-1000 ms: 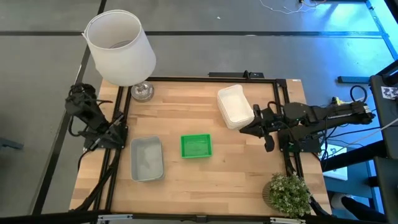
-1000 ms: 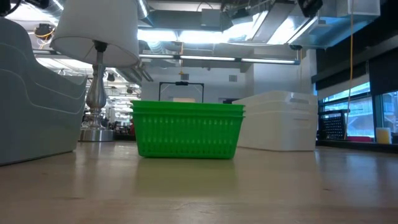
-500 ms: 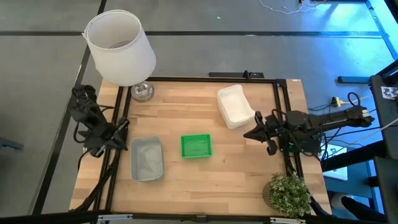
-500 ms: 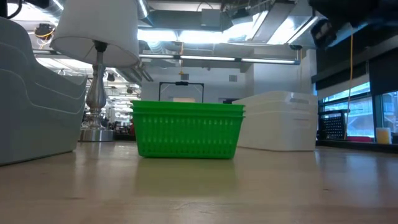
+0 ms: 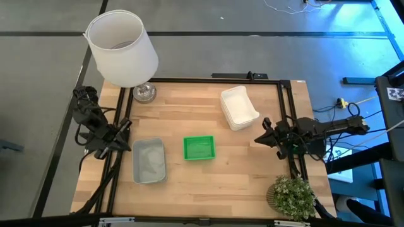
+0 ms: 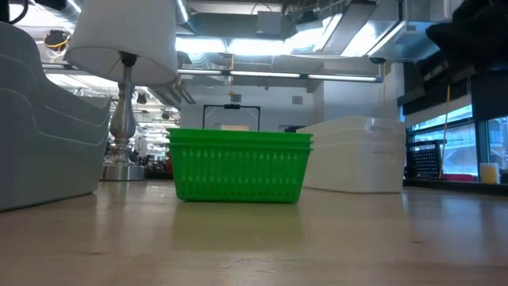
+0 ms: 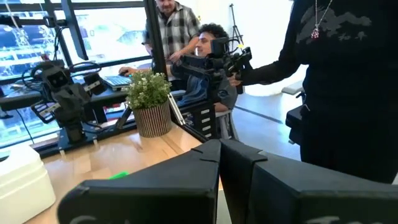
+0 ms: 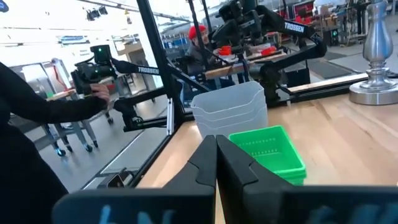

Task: Stack baskets by color
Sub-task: Return to Home Position

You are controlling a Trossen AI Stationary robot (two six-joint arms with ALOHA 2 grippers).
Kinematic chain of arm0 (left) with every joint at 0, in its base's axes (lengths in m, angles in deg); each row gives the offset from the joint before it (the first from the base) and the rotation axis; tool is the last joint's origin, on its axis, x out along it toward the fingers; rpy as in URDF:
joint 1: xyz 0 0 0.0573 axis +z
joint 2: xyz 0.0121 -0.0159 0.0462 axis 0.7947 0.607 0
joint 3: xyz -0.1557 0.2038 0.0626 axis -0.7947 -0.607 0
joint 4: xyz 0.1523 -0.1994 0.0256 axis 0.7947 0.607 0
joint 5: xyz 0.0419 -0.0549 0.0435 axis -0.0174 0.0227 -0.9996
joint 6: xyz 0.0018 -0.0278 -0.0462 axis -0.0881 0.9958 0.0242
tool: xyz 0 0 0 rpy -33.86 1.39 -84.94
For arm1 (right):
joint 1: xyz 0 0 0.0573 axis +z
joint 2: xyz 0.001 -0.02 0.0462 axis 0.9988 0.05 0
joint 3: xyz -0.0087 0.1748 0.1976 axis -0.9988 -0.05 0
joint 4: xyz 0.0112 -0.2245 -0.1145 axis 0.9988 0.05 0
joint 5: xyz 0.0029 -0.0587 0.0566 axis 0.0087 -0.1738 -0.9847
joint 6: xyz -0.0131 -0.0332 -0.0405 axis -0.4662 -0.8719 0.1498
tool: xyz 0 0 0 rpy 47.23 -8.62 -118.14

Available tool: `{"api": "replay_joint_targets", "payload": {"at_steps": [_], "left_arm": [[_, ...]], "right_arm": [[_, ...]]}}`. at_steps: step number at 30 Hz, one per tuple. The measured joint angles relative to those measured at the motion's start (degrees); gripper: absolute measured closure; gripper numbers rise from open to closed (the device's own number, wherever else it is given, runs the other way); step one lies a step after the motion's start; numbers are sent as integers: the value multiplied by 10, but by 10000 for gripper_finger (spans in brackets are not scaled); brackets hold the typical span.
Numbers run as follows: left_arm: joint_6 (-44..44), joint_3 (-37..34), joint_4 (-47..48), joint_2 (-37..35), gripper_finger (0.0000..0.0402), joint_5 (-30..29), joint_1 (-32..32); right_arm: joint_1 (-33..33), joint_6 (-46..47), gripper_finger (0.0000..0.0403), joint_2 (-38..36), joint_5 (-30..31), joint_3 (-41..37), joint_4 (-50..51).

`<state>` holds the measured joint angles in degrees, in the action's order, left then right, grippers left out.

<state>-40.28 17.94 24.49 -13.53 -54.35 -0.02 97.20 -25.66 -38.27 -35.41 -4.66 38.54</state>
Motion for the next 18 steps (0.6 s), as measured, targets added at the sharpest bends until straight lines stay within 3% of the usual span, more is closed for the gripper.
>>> {"api": "replay_joint_targets", "payload": {"at_steps": [8,18], "left_arm": [[-8,0,2,0,401,0,0],[-8,-70,-45,0,401,0,0]], "right_arm": [[0,10,403,-79,-2,-27,41],[0,-19,403,-94,-4,-27,46]]}}
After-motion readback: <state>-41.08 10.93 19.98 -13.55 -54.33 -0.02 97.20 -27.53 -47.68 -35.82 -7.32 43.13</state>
